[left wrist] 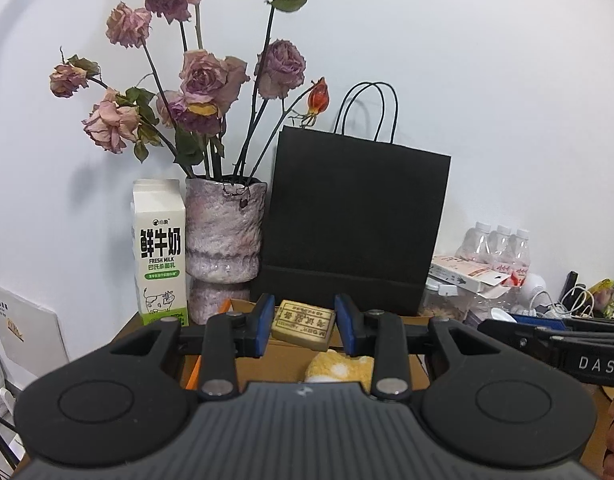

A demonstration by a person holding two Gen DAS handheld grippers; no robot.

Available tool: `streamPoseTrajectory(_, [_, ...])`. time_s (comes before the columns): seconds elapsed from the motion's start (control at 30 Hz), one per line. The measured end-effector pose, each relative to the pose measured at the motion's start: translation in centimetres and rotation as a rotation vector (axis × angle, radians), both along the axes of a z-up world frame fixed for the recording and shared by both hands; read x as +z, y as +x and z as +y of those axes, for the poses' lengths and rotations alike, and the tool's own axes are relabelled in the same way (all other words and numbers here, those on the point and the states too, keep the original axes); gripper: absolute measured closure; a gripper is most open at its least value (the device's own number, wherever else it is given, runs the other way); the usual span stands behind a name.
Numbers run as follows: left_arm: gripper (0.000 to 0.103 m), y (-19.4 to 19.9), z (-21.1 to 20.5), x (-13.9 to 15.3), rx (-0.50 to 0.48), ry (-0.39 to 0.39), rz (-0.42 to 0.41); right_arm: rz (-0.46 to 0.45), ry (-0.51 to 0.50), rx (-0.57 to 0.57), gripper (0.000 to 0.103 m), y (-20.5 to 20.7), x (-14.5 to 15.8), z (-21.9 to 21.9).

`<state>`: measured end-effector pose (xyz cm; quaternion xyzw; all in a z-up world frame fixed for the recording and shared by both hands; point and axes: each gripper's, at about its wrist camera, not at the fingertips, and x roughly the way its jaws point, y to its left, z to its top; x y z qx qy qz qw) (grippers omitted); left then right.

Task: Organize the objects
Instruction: 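Lower the soap bar with the left gripper while the right gripper lowers the cap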

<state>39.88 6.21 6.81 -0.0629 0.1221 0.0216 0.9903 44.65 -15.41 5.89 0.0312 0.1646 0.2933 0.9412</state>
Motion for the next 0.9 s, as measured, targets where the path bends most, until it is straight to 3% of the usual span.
streamPoseTrajectory(0.57, [0.069,6.4,2.2,-2.8,-0.004,0.015,0.09,0.112,-0.026,-0.088,0.064,5.9,-4.8,0.1])
streamPoseTrajectory(0.9, [0.069,9.4,3.0,-5.4,0.008,0.019,0.155,0.097,-0.056,-0.108,0.064,7.1,-6.7,0.6])
